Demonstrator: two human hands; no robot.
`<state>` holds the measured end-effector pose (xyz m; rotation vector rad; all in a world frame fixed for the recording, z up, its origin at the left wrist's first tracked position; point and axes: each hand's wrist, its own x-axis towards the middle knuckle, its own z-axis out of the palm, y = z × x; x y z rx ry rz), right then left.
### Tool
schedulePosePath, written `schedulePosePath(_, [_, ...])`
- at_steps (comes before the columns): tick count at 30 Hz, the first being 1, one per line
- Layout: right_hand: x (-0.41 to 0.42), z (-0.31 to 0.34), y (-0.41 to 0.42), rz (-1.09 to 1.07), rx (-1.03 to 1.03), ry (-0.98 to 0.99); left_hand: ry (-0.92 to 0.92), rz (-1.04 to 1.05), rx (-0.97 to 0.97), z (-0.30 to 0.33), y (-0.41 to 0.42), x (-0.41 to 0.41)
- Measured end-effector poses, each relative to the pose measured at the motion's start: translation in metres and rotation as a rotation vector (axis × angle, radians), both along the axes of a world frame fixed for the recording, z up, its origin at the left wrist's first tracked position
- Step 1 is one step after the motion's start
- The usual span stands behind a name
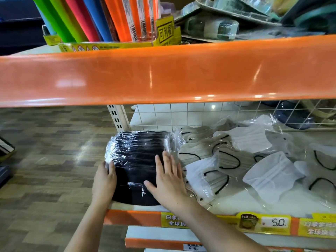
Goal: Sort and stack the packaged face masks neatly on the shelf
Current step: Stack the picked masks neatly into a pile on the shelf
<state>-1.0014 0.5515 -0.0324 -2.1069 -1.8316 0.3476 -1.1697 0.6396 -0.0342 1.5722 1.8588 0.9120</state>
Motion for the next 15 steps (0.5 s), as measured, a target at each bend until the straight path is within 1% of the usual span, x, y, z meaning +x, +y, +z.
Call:
schedulePosePath(2, [-0.003, -0.001, 0.002, 0.006, -0.006, -0.021, 0.127, 0.025, 0.033, -0.004, 0.000, 0.000])
schedulePosePath(5, [-0.003, -0.001, 0.008, 0.009, 0.007, -0.065, 0.415, 0.057, 0.132, -0.010, 0.000, -0.001])
schedulePosePath(6, [-0.002, 0.000, 0.009, 0.010, 0.012, -0.079, 0.469, 0.044, 0.185, -0.011, -0.002, 0.002])
schedulePosePath(10, [0.003, 0.003, 0.010, 0.009, 0.090, -0.078, 0.521, -0.129, 0.384, -0.005, -0.015, 0.025])
schedulePosePath(15, [0.030, 0.006, 0.005, -0.059, 0.241, -0.074, 0.487, -0.418, 0.453, 0.008, -0.031, 0.074])
